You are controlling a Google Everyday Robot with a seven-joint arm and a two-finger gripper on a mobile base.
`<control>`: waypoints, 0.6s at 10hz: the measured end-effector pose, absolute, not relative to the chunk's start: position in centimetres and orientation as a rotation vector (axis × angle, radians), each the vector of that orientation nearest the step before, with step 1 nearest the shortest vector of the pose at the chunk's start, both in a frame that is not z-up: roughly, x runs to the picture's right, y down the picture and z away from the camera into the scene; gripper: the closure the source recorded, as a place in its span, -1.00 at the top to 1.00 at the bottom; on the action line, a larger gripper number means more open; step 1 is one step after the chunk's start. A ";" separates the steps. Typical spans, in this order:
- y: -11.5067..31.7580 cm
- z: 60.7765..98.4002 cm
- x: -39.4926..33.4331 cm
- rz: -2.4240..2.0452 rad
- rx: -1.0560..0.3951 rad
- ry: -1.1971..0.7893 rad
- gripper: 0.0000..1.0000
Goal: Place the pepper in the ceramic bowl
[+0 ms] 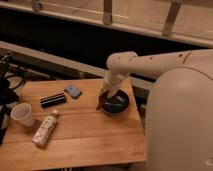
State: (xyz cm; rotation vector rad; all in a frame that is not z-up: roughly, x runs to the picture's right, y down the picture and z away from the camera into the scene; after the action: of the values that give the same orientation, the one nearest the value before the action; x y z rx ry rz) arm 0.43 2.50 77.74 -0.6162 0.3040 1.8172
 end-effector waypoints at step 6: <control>-1.6 78.6 4.1 1.915 -0.531 0.301 -1.00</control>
State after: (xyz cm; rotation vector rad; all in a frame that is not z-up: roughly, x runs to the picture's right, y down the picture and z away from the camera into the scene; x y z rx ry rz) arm 4.10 -1.62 78.62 -0.5308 0.3009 1.9154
